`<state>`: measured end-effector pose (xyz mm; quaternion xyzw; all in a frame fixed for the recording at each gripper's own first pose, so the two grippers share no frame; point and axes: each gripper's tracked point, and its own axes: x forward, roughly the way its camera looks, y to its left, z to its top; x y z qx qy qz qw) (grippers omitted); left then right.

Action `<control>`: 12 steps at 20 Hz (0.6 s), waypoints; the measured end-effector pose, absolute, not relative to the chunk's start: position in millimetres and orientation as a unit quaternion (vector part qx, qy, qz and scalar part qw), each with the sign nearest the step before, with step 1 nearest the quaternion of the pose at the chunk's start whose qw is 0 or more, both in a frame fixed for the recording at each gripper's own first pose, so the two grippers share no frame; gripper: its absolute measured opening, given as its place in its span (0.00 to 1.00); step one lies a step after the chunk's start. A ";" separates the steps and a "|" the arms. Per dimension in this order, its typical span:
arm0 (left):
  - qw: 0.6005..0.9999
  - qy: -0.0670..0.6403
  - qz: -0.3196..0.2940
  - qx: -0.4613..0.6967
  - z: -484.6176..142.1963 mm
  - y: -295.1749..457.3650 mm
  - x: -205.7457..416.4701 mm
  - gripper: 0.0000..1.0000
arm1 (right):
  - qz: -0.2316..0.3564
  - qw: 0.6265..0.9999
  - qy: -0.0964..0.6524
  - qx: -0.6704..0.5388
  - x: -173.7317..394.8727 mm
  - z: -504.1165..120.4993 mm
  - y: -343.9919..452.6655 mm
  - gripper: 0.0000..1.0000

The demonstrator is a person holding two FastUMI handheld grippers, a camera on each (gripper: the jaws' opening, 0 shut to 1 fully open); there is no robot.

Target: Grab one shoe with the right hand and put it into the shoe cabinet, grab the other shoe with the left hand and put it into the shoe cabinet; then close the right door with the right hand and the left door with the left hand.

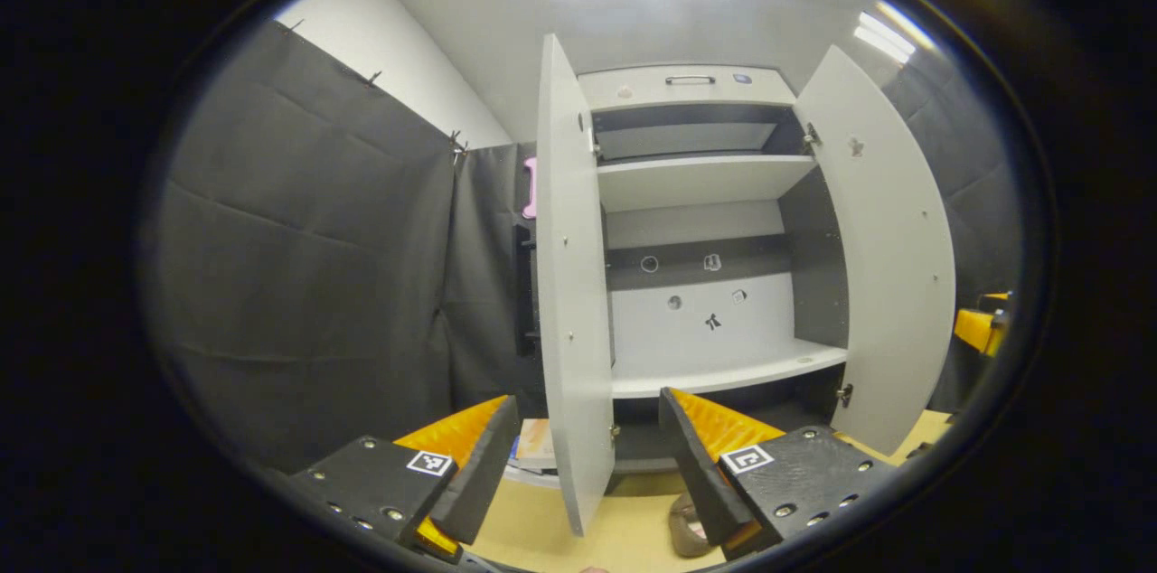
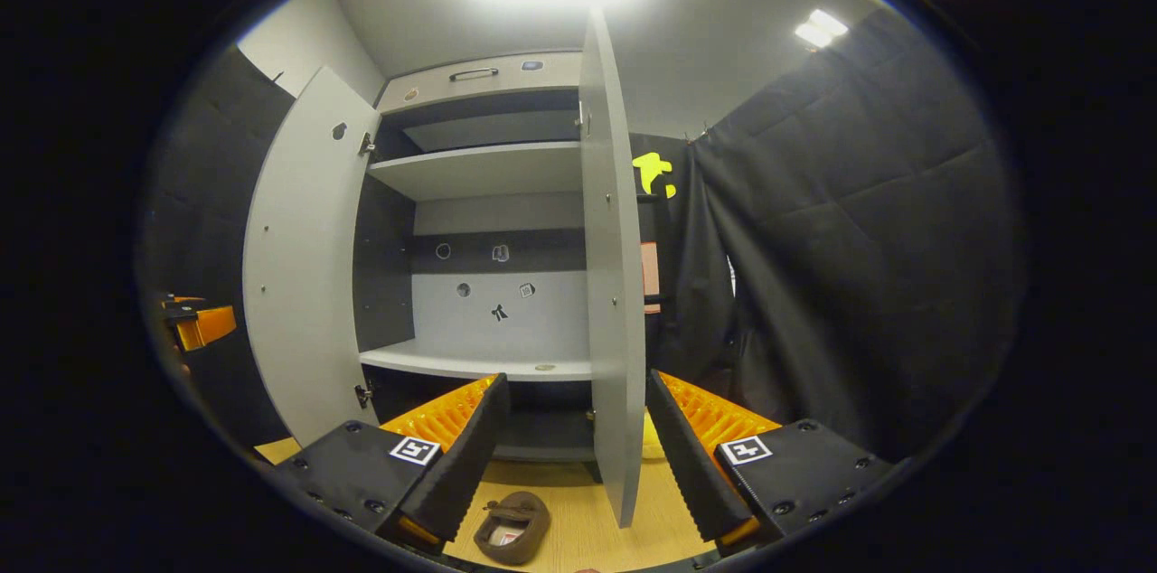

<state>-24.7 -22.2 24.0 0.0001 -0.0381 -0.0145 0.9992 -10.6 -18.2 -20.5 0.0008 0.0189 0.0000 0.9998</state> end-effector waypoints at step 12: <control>0.999 -0.044 0.000 0.013 23.6 -22.1 -26.6 0.91 | 0.088 0.993 0.081 0.007 8.3 -82.7 31.3 0.96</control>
